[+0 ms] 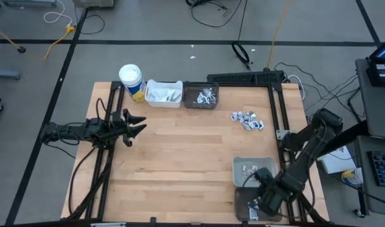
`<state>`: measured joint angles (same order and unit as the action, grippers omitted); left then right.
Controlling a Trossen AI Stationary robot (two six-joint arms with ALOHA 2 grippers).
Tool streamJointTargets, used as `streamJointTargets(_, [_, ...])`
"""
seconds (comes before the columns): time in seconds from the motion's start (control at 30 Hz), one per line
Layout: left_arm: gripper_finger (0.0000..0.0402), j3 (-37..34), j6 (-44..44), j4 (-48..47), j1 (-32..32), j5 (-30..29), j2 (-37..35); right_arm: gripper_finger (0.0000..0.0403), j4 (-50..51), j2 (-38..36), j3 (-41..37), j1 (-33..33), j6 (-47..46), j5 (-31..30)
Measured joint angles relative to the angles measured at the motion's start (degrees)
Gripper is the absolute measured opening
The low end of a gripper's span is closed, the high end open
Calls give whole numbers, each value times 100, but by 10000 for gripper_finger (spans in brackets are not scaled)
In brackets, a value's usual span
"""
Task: Pick & Place First Aid Supplies
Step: Put the blue alcohol pad into the bottom black bin
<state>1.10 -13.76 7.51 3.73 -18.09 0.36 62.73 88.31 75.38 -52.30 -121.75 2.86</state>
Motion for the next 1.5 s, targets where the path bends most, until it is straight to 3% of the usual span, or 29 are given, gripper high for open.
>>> streamJointTargets(0.27, [196,0,0,2,-2,0,2,0,-101,579,575,-347,-351,21])
streamJointTargets(0.5, [196,0,-1,1,-1,0,1,8,-668,829,360,-304,2,32])
streamJointTargets(0.8, [196,0,0,2,-1,0,2,72,-2125,886,-666,-212,37,45])
streamJointTargets(1.07, [196,0,0,0,-1,0,1,147,-2298,880,-788,-173,121,251])
streamJointTargets(1.27, [196,0,0,2,0,0,2,180,-1825,542,-762,61,294,261])
streamJointTargets(1.5, [196,0,0,2,0,0,2,171,-510,-327,-737,751,974,145])
